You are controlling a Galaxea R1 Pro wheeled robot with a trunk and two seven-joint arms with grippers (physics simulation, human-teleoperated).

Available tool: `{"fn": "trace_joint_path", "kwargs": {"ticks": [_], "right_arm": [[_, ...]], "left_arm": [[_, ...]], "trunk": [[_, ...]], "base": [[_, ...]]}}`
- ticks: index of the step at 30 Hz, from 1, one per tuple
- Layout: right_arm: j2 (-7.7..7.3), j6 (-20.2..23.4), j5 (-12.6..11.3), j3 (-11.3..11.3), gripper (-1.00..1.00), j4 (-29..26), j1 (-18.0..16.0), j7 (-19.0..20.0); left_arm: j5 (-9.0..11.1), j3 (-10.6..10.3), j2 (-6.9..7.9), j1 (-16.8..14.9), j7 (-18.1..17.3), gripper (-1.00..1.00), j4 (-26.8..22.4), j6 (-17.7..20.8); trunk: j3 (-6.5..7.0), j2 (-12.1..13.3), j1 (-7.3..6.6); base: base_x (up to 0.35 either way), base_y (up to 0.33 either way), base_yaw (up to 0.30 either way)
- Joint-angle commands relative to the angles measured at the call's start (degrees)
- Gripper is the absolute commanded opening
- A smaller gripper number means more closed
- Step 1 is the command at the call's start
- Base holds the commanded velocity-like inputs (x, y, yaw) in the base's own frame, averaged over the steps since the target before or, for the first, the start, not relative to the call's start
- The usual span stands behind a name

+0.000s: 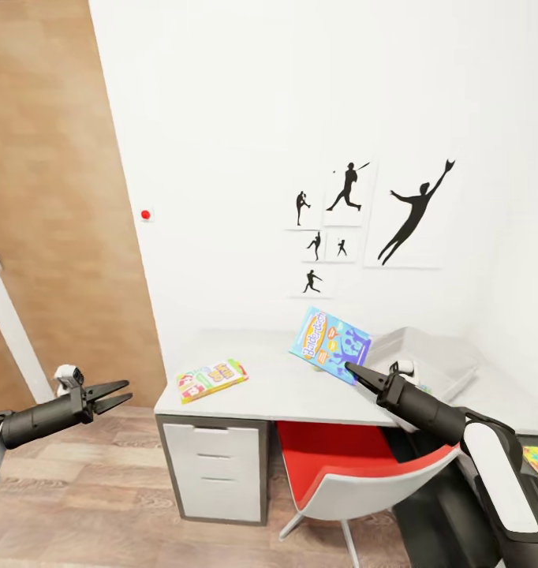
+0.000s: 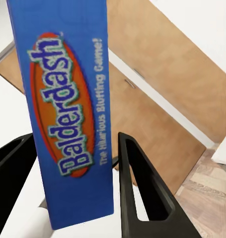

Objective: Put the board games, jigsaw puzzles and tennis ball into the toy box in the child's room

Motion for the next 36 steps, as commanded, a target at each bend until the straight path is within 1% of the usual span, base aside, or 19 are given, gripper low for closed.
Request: {"fn": "trace_joint_path", "kwargs": {"ticks": [1,7,24,31,36], "right_arm": [[0.01,0.30,-0.08,-0.04,-1.00,0.04,-0.05,0.21],[0.01,0.29,-0.04,-0.04,-1.00,0.11,-0.05,0.17],[0.10,0.28,-0.03,-0.04,-1.00,0.16,-0.05,0.06],[0.10,0.28,-0.09,-0.04,-1.00,0.22,-0.05,-0.02],[0.16,0.20,-0.04,-0.04,-1.00,0.23,-0.05,-0.17]], "left_arm": [[-0.03,0.02,0.02,0.01,-0.23,1.00,-0.01,0.62],[-0.04,0.02,-0.02,0.02,-0.23,1.00,-0.01,0.60],[-0.04,0.27,0.07,0.07,-0.23,1.00,-0.01,0.59],[-0.11,0.28,0.03,0.07,-0.23,1.00,-0.01,0.59],[-0.12,0.28,0.04,0.06,-0.23,1.00,-0.01,0.59]], "trunk": [[-0.04,-0.04,0.03],[-0.16,-0.04,0.03],[-0.64,-0.04,0.03],[-0.89,-0.04,0.03],[-1.06,-0.04,0.03]], "base": [[0.110,0.053,-0.277],[0.096,0.021,-0.277],[0.026,0.001,-0.276],[0.163,0.006,-0.274],[0.264,0.117,-0.274]]}}
